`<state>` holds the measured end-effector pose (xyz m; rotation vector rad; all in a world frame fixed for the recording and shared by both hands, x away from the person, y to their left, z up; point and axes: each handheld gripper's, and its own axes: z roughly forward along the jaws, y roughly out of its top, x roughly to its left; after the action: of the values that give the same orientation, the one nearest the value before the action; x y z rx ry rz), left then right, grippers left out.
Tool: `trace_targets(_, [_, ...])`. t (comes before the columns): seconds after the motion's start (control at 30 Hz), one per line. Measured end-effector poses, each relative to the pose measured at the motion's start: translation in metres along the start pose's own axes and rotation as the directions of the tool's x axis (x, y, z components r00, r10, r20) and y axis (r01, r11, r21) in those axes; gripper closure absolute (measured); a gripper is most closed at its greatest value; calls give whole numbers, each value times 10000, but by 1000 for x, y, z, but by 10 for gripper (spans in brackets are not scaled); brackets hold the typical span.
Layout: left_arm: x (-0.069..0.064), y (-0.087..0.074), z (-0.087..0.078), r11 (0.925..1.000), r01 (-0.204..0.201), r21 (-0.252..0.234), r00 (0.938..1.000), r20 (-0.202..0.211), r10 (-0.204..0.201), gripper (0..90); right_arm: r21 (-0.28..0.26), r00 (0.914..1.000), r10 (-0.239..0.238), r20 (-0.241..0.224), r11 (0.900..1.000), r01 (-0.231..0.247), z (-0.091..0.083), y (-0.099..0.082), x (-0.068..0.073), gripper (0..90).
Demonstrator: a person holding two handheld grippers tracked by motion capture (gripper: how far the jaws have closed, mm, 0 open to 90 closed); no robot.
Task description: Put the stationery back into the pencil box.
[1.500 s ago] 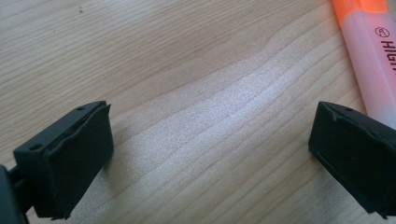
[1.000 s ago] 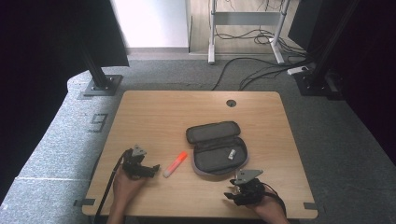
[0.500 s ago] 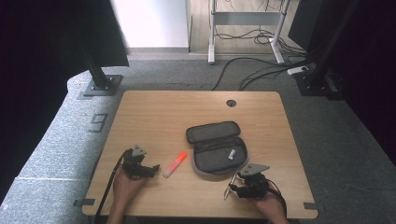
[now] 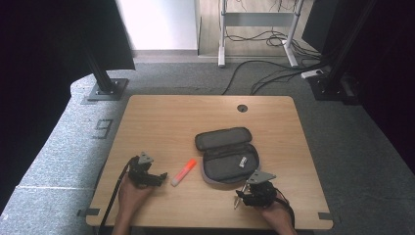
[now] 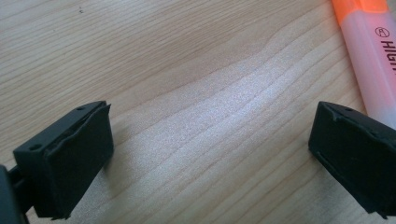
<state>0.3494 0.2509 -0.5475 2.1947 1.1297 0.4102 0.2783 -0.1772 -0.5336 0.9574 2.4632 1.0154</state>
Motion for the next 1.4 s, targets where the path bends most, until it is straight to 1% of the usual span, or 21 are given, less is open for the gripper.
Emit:
trace_targets(0.07, [0, 0, 0, 10000, -1, 0, 10000, -1, 1, 0, -40, 10000, 24, 27, 10000, -24, 1, 0, 1, 379])
trace_targets(0.17, [0, 0, 0, 10000, 1, 0, 10000, -6, -1, 0, 20, 9997, -70, 220, 10000, 69, 1, 0, 4, 382])
trace_targets(0.2, [0, 0, 0, 10000, 1, 1, 10000, -1, -1, 0, 98, 9995, -168, 265, 9998, 166, 1, 0, 4, 381])
trace_targets(0.3, [0, 0, 0, 10000, 2, 0, 10000, 2, -2, 0, 88, 9995, -110, 291, 9999, 108, -1, -3, 3, 382])
trace_targets(0.4, [0, 0, 0, 10000, 1, 0, 10000, -11, -1, 0, 112, 9993, -23, 373, 9999, 19, -5, -6, 0, 382])
trace_targets(0.5, [0, 0, 0, 10000, -1, 0, 10000, -11, 1, 0, 193, 9988, 83, 486, 9998, -92, -10, -10, -6, 389])
trace_targets(0.6, [0, 0, 0, 10000, 0, 2, 10000, 1, 0, 0, 296, 9977, 310, 595, 9990, -328, -12, -14, -13, 401])
trace_targets(0.63, [0, 0, 0, 10000, 2, 0, 10000, -1, -2, 0, 303, 9972, 395, 630, 9987, -415, -13, -15, -15, 419])
trace_targets(0.7, [0, 0, 0, 10000, 0, 1, 10000, -4, 0, 0, 388, 9961, 372, 799, 9984, -404, -14, -16, -19, 431])
trace_targets(0.8, [0, 0, 0, 10000, 1, 0, 10000, -2, -1, 0, 589, 9951, 477, 861, 9969, -529, -13, -18, -24, 463])
trace_targets(0.83, [0, 0, 0, 10000, 1, -1, 10000, 0, -1, 0, 581, 9948, 542, 862, 9965, -594, -12, -20, -25, 475])
trace_targets(0.87, [0, 0, 0, 10000, 2, 0, 10000, -10, -2, 0, 530, 9945, 724, 756, 9957, -766, -12, -21, -28, 497])
trace_targets(0.9, [0, 0, 0, 10000, 0, 0, 10000, -11, 0, 0, 493, 9939, 776, 784, 9954, -817, -13, -22, -30, 507])
trace_targets(1.0, [0, 0, 0, 10000, 0, -1, 10000, -11, 0, 0, 500, 9926, 840, 872, 9948, -886, -15, -24, -33, 583])
trace_targets(1.07, [0, 0, 0, 10000, 2, 0, 10000, -1, -2, 0, 483, 9918, 1011, 788, 9933, -1051, -17, -26, -37, 638])
trace_targets(1.2, [0, 0, 0, 10000, 3, -1, 10000, -11, -3, 0, 525, 9912, 1159, 642, 9915, -1193, -19, -27, -43, 757])
trace_targets(1.27, [0, 0, 0, 10000, 2, 2, 10000, -1, -2, 0, 524, 9909, 1203, 604, 9910, -1235, -19, -28, -44, 777])
trace_targets(1.4, [0, 0, 0, 10000, 1, 1, 10000, -10, -1, 0, 499, 9883, 1439, 511, 9880, -1464, -21, -29, -45, 784])
